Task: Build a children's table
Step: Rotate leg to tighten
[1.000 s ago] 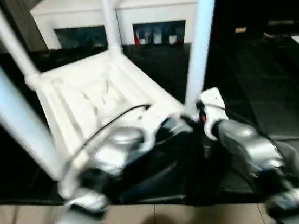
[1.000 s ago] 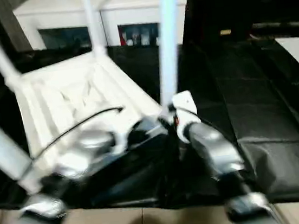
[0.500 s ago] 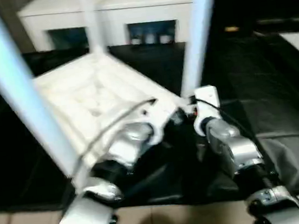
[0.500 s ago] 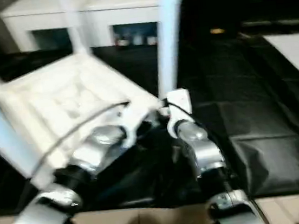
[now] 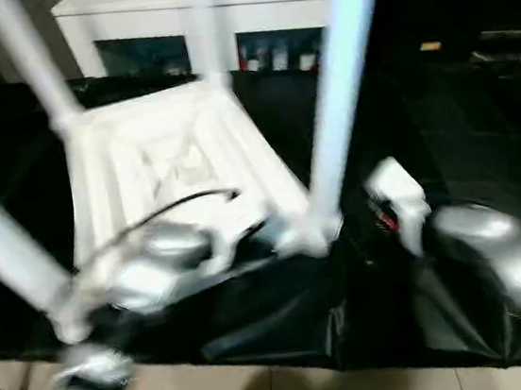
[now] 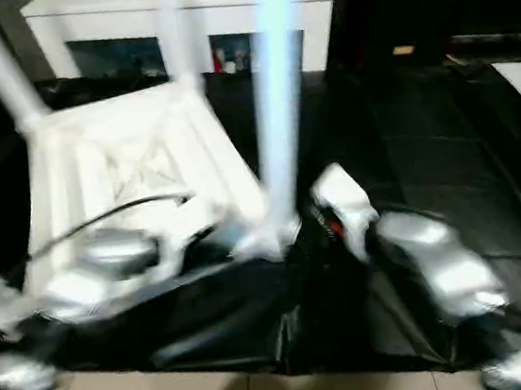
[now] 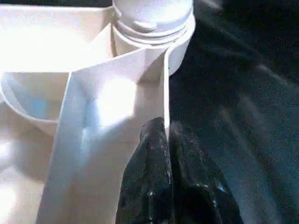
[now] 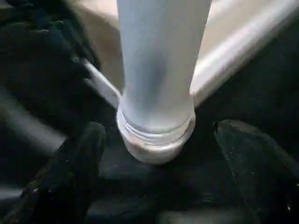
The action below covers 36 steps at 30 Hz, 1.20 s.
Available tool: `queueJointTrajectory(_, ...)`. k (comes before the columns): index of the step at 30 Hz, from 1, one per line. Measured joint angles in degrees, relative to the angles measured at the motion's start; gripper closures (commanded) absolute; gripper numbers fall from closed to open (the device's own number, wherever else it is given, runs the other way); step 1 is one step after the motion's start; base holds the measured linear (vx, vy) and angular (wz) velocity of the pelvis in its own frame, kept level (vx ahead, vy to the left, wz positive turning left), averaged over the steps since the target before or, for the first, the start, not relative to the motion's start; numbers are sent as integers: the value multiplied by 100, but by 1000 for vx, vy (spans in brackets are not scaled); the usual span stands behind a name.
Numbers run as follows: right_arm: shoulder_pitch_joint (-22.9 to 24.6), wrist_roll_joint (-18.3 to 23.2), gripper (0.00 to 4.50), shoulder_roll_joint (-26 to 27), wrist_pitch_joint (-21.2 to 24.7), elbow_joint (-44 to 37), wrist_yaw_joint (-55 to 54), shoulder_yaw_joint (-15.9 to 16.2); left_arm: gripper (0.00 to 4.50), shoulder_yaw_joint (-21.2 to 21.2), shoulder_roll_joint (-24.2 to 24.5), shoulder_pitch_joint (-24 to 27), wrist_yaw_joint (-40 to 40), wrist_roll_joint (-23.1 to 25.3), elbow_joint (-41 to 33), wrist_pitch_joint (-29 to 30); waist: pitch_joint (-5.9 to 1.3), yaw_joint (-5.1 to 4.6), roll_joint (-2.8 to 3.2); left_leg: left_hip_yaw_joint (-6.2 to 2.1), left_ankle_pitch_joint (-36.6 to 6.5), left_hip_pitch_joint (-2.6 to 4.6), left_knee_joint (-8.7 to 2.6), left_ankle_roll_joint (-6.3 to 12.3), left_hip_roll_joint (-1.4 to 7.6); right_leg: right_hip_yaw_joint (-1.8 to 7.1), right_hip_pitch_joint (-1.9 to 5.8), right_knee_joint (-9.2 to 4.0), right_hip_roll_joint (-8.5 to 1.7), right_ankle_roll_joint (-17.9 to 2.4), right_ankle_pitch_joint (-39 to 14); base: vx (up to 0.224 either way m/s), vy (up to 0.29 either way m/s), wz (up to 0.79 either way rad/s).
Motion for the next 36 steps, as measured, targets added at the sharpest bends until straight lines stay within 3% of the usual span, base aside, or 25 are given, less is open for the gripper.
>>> queueJointTrajectory(4, 0, -11, 40, 23, 7, -40, 125, 161, 450, -171, 13, 68, -171, -54, -222, 127, 0, 62, 0, 50, 0, 6, 0, 0, 1, 39, 6, 5, -6, 0, 0, 0, 0, 0)
queueJointTrajectory(8, -1, -23, 40, 73, 1, -14, 125, 203, 450, -194, 51, 75, -221, -69, -261, 183, 0, 60, 0, 79, 0, 6, 0, 0, 0, 77, 3, 8, -4, 1, 0, 0, 0, 0)
queueJointTrajectory(22, -12, -194, 173, -61, -33, 69, 302, 288, 450, -207, 60, 76, -271, -59, -326, 260, 1, 56, -1, 93, 1, 6, 2, 1, -3, 106, 1, 8, 3, 4, -1, 0, 0, 0)
queueJointTrajectory(31, -60, -263, 188, -24, -127, 170, 281, 326, 450, -207, 60, 75, -243, -23, -324, 259, 0, 48, -1, 93, 1, 10, 2, 1, -3, 108, 3, 9, 4, 4, -1, 0, 0, 0)
queueJointTrajectory(36, -114, -231, 189, 768, -54, 685, -694, -130, 450, 56, -295, -43, 454, 38, 104, 270, 2, -12, -7, 95, 1, 20, 8, 1, -3, 113, 0, 8, 8, 34, -17, 0, 0, 0)
